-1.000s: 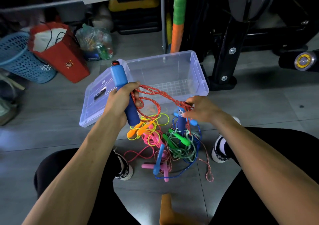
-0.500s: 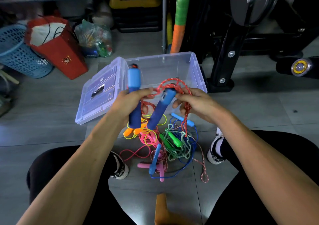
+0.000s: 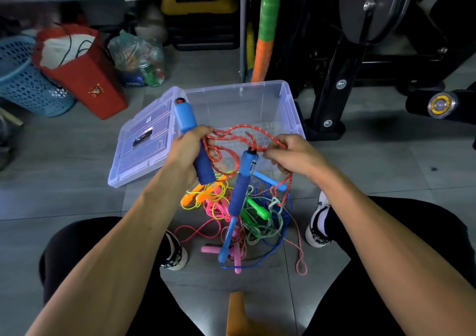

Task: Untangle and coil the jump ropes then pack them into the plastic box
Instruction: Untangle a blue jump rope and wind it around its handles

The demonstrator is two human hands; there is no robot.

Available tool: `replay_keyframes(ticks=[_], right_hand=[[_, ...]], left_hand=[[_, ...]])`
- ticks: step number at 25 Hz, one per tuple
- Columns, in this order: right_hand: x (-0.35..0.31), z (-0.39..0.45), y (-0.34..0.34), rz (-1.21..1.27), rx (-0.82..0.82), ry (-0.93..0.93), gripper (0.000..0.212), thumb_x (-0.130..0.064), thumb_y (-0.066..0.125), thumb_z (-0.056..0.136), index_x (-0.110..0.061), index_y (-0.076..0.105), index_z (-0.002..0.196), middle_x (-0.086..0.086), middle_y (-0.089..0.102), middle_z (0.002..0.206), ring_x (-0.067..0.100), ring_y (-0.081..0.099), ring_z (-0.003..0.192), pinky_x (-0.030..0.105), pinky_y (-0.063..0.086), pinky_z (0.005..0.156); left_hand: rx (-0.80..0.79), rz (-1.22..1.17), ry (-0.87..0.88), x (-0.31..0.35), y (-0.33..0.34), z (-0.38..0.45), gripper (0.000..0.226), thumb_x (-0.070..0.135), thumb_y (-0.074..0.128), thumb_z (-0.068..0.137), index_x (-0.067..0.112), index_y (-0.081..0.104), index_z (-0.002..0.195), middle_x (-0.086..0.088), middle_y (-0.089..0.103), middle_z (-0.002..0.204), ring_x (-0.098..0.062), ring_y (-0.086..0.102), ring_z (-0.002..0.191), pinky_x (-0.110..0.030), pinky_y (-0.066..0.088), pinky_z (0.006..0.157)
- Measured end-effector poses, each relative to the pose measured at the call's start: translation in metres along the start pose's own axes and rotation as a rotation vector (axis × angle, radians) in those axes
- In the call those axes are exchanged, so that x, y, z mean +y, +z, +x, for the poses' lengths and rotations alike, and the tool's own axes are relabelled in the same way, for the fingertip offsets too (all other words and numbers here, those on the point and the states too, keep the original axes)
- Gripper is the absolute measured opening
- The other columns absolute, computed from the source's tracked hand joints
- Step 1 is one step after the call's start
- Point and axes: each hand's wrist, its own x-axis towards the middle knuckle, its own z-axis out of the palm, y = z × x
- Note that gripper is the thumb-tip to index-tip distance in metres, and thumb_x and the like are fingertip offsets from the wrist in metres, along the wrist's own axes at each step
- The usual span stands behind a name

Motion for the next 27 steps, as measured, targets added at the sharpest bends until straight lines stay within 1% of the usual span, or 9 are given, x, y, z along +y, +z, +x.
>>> replay_keyframes(ticks=[5, 10, 11, 14, 16, 19, 21, 25, 27], right_hand=[[0.013, 0.004, 0.001, -0.123, -0.082, -0.041, 0.022, -0.021, 0.055, 0.094, -0.012, 0.065, 0.076, 0.001, 0.068, 0.065, 0.018, 0.064, 0.063, 0.042, 0.056, 0.073], [0.012, 0.004, -0.009, -0.368, 0.111, -0.168, 0.009, -0.022, 0.056, 0.093, -0.020, 0.061, 0.087, -0.004, 0.065, 0.084, 0.017, 0.062, 0.079, 0.026, 0.044, 0.067], [0.011, 0.001, -0.007, -0.335, 0.076, -0.203, 0.008, -0.020, 0.059, 0.092, -0.023, 0.063, 0.097, -0.006, 0.065, 0.095, 0.014, 0.062, 0.087, 0.024, 0.044, 0.073], [0.001, -0.007, 0.012, -0.166, -0.178, -0.277, 0.042, -0.022, 0.070, 0.086, -0.031, 0.057, 0.125, -0.012, 0.063, 0.119, 0.003, 0.056, 0.111, 0.015, 0.043, 0.087], [-0.004, -0.008, 0.028, -0.076, -0.274, -0.334, 0.038, -0.028, 0.071, 0.087, -0.031, 0.060, 0.123, -0.011, 0.066, 0.117, 0.000, 0.058, 0.111, 0.018, 0.044, 0.091], [-0.010, -0.010, 0.035, 0.050, -0.224, -0.427, 0.007, -0.018, 0.064, 0.093, -0.017, 0.070, 0.094, -0.006, 0.072, 0.087, 0.002, 0.066, 0.084, 0.022, 0.049, 0.082], [-0.012, -0.012, 0.024, 0.014, -0.129, -0.405, 0.014, -0.012, 0.060, 0.095, -0.015, 0.071, 0.086, -0.002, 0.072, 0.079, 0.004, 0.067, 0.076, 0.019, 0.050, 0.075], [0.002, -0.015, -0.004, -0.457, 0.062, -0.384, 0.016, -0.011, 0.055, 0.094, -0.009, 0.067, 0.084, 0.000, 0.064, 0.070, 0.021, 0.063, 0.074, 0.029, 0.043, 0.063], [0.010, -0.015, -0.011, -0.401, 0.176, -0.277, 0.018, -0.009, 0.048, 0.095, -0.014, 0.063, 0.085, -0.005, 0.060, 0.071, 0.020, 0.062, 0.074, 0.027, 0.043, 0.062]], left_hand=[[-0.053, 0.099, 0.011, 0.007, -0.006, -0.003, 0.012, 0.014, 0.067, 0.085, 0.010, 0.057, 0.080, -0.004, 0.056, 0.057, -0.015, 0.046, 0.038, -0.021, 0.044, 0.043], [-0.210, 0.490, 0.107, 0.020, -0.010, -0.019, 0.017, 0.017, 0.069, 0.087, 0.008, 0.059, 0.077, -0.003, 0.060, 0.058, -0.015, 0.047, 0.037, -0.021, 0.042, 0.042], [-0.258, 0.581, 0.133, 0.023, -0.012, -0.024, 0.016, 0.015, 0.069, 0.087, 0.007, 0.061, 0.075, -0.004, 0.062, 0.060, -0.015, 0.047, 0.039, -0.022, 0.042, 0.043], [-0.373, 0.816, 0.230, 0.026, -0.015, -0.032, 0.015, 0.013, 0.070, 0.084, -0.001, 0.067, 0.079, -0.009, 0.067, 0.067, -0.018, 0.050, 0.047, -0.024, 0.044, 0.049], [-0.402, 0.858, 0.279, 0.027, -0.018, -0.034, 0.016, 0.013, 0.070, 0.083, -0.003, 0.068, 0.081, -0.016, 0.065, 0.069, -0.023, 0.051, 0.053, -0.029, 0.045, 0.054], [-0.332, 0.836, 0.310, 0.027, -0.022, -0.034, 0.017, 0.014, 0.070, 0.081, -0.001, 0.065, 0.076, -0.015, 0.060, 0.064, -0.024, 0.051, 0.052, -0.031, 0.044, 0.055], [-0.194, 0.713, 0.309, 0.028, -0.025, -0.033, 0.013, 0.011, 0.069, 0.080, 0.003, 0.063, 0.072, -0.008, 0.056, 0.058, -0.021, 0.048, 0.046, -0.029, 0.043, 0.053], [0.118, 0.388, 0.299, 0.038, -0.036, -0.026, 0.012, 0.007, 0.067, 0.077, 0.008, 0.058, 0.069, 0.000, 0.053, 0.049, -0.017, 0.046, 0.039, -0.026, 0.042, 0.049], [0.168, 0.342, 0.274, 0.038, -0.038, -0.024, 0.011, 0.007, 0.066, 0.075, 0.008, 0.056, 0.070, 0.000, 0.053, 0.048, -0.017, 0.047, 0.039, -0.027, 0.043, 0.050]])
